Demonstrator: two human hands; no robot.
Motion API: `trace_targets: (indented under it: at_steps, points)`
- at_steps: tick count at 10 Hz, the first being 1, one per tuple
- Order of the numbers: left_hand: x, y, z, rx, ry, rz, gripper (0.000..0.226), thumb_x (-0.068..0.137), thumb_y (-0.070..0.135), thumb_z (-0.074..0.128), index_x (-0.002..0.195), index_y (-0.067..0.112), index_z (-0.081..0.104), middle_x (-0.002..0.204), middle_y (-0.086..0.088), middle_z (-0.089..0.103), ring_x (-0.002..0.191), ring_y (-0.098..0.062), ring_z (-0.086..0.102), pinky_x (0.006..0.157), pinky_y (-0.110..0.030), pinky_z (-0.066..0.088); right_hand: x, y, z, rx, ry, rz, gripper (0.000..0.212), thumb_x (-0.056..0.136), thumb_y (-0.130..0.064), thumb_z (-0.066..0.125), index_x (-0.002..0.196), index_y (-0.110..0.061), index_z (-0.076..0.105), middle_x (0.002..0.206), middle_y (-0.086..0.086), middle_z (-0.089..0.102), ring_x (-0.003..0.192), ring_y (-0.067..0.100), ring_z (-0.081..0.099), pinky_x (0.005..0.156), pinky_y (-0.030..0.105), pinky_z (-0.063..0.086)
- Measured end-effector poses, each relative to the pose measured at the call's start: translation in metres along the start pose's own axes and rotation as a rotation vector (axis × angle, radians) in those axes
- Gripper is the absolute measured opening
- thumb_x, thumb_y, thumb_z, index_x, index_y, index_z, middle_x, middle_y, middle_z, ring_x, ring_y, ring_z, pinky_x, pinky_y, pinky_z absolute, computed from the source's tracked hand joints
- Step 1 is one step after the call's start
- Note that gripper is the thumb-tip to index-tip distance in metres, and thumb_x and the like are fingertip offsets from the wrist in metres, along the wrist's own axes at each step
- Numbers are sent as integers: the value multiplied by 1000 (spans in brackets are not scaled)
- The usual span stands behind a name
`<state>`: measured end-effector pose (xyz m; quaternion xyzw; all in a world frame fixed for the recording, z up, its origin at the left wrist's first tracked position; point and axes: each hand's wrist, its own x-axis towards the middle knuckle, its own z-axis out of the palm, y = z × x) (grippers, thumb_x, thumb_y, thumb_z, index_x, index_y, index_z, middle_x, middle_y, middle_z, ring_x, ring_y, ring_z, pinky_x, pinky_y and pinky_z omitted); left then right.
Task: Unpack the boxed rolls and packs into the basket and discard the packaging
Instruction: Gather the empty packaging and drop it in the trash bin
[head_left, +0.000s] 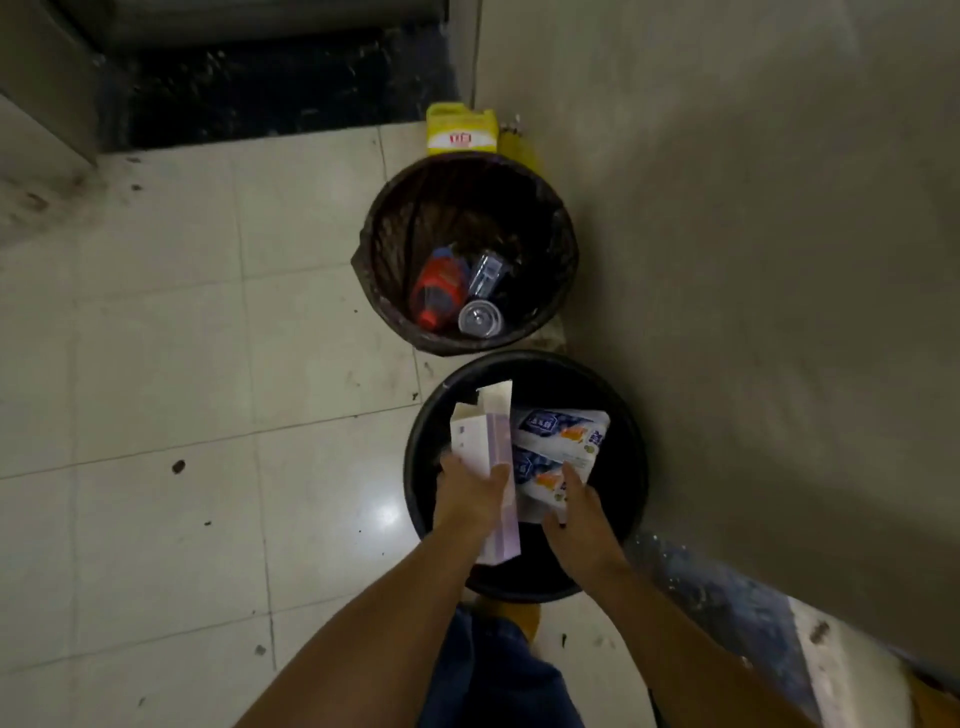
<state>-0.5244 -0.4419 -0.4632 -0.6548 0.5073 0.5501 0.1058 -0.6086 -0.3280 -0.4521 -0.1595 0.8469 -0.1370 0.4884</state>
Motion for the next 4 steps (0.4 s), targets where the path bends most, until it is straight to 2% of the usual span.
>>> trace_targets:
  at_steps: [1, 2, 3, 4]
  points:
    - [34, -21, 25, 41, 9, -43, 76, 84, 41, 61, 139, 6, 23, 135, -20, 45, 120, -38, 48, 96, -47, 46, 40, 22, 22, -153, -119, 61, 72, 96, -24, 45, 151, -16, 0, 148, 16, 33, 128, 35, 44, 104, 40, 39]
    - [45, -33, 30, 71, -29, -61, 88, 81, 44, 64, 142, 4, 16, 142, -22, 37, 128, -40, 41, 104, -48, 39, 53, 27, 25, -157, -243, 163, 67, 96, -26, 44, 150, -22, 4, 141, 20, 42, 117, 37, 52, 88, 37, 50]
    - [31, -21, 8, 175, -94, -97, 89, 83, 46, 62, 145, 5, 14, 146, -24, 29, 131, -41, 37, 106, -46, 36, 42, 12, 4, -7, -336, 280, 47, 96, -24, 43, 140, -19, 26, 117, 19, 54, 75, 26, 61, 43, 13, 46]
    - [-8, 14, -33, 267, -175, -28, 61, 89, 41, 54, 136, 5, 37, 136, -22, 47, 120, -36, 50, 97, -40, 43, 5, -28, -38, -40, -403, 327, 24, 96, -23, 43, 118, -13, 45, 100, 13, 55, 69, 23, 57, 41, 14, 41]
